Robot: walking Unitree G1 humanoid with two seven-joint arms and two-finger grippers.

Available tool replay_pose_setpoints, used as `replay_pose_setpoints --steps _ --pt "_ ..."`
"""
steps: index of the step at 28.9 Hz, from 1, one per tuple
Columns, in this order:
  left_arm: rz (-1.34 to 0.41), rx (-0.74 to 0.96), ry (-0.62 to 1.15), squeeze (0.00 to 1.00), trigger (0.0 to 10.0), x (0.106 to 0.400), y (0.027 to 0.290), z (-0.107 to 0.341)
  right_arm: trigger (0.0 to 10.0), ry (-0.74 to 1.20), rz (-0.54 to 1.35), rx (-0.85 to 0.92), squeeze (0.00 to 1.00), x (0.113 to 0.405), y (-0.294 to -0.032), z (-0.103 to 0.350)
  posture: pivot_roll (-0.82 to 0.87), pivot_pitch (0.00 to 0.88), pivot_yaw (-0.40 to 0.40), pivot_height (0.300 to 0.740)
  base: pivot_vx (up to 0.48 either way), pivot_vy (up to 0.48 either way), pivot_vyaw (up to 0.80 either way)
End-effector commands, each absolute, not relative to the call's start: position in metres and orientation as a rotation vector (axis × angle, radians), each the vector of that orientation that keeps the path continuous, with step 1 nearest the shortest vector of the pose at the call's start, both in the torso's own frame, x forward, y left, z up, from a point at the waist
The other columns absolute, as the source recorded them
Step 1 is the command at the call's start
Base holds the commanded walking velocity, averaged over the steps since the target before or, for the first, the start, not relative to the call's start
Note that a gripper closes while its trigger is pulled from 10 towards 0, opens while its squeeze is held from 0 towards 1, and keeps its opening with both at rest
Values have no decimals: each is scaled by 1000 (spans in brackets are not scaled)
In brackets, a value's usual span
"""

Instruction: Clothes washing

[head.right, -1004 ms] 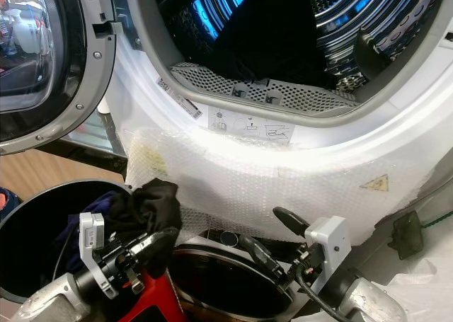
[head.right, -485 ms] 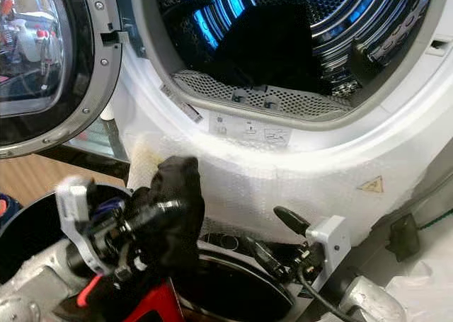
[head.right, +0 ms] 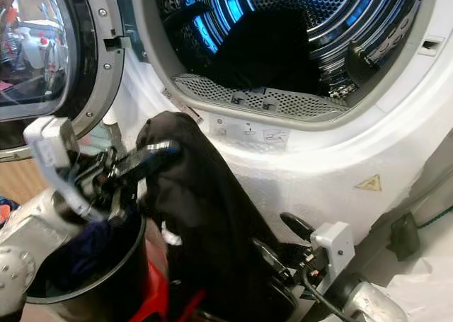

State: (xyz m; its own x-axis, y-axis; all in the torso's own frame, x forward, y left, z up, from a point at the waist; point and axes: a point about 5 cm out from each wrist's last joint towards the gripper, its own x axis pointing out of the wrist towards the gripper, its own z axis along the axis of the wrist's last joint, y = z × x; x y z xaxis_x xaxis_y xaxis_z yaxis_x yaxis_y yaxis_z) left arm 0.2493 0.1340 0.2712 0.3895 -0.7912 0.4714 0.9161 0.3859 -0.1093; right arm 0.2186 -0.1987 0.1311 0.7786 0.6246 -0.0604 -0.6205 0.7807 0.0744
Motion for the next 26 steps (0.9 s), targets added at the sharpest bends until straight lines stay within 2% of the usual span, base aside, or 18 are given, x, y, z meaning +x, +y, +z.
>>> replay_pose_setpoints --steps 1,8,11,13,15,20,26 --pt "-1088 -338 -409 0 10000 255 135 278 10000 73 635 59 0 218 -211 132 -60 0 -25 740 0 0 0" --pt "-1036 -292 -398 0 10000 278 129 280 10000 97 691 106 0 212 -214 133 -61 0 -14 740 0 0 0" --pt "-1034 -290 -399 0 10000 279 129 280 10000 95 691 106 0 213 -214 133 -61 0 -14 740 0 0 0" --pt "-913 -219 -409 0 10000 305 116 280 10000 73 709 93 0 214 -196 134 -63 0 4 740 0 0 0" --pt "-890 -211 -364 0 10000 314 107 275 10000 65 701 103 0 216 -186 135 -64 2 9 740 0 0 0" --pt "-798 -177 -337 0 10000 331 90 271 10000 3 674 116 0 222 -165 146 -66 6 17 740 0 0 0" --pt "-775 -187 -303 0 10000 340 63 263 10000 -50 628 146 0 229 -155 159 -72 8 31 740 0 0 0"
